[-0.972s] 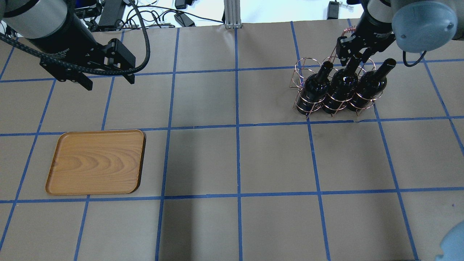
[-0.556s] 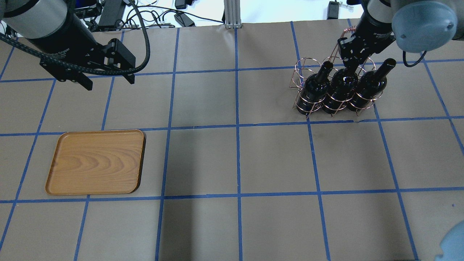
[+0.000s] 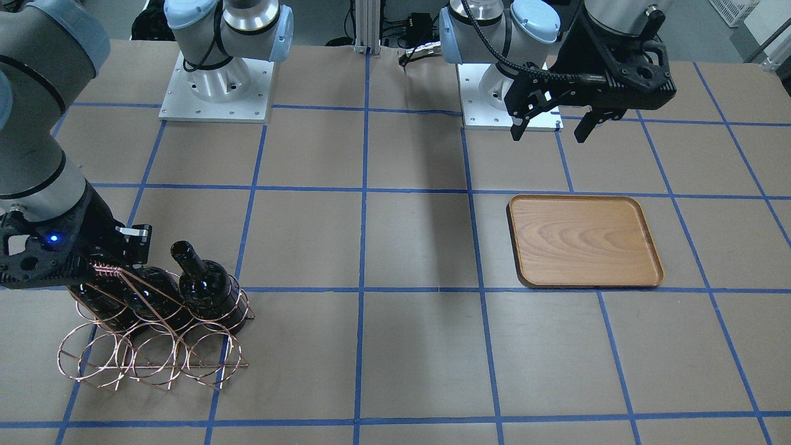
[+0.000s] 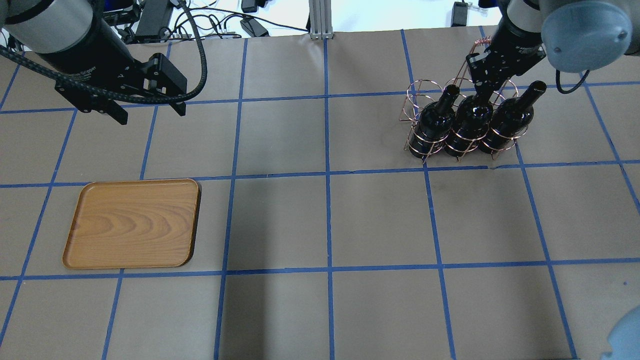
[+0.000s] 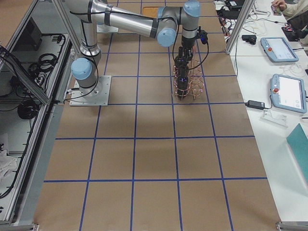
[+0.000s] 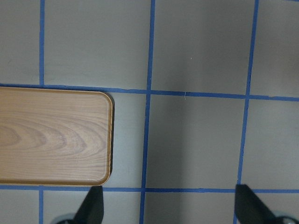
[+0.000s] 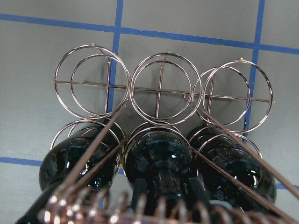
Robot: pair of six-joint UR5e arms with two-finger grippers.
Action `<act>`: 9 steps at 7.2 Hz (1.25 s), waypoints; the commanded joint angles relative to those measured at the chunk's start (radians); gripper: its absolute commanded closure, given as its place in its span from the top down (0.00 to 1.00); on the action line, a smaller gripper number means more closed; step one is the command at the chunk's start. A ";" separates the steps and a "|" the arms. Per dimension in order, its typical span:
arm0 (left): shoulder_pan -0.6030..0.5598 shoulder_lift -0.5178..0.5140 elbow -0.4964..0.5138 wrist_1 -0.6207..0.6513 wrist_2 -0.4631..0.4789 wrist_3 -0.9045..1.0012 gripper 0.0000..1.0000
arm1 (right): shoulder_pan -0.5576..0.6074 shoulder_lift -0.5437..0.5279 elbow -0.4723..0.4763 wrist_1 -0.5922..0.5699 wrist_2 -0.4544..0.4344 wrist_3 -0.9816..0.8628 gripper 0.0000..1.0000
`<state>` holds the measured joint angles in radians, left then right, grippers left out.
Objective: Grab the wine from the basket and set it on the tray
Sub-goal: 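Close the right gripper on the neck of the middle dark bottle, then lift the dark bottle up out of the wire rack with the right gripper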
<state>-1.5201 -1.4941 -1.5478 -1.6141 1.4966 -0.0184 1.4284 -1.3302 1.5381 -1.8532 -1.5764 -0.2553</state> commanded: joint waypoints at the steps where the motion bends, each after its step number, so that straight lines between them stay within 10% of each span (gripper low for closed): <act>1: 0.000 0.000 0.000 -0.001 -0.001 -0.002 1.00 | -0.005 -0.020 -0.039 0.047 0.002 0.007 0.24; 5: 0.000 0.000 0.000 -0.003 0.001 0.000 1.00 | -0.002 -0.136 -0.234 0.336 0.001 0.016 0.22; 9: 0.000 0.000 0.000 -0.001 0.001 0.000 1.00 | 0.166 -0.213 -0.225 0.434 -0.016 0.322 0.21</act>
<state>-1.5202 -1.4941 -1.5478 -1.6153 1.4968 -0.0184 1.5119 -1.5355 1.3113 -1.4439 -1.5856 -0.0562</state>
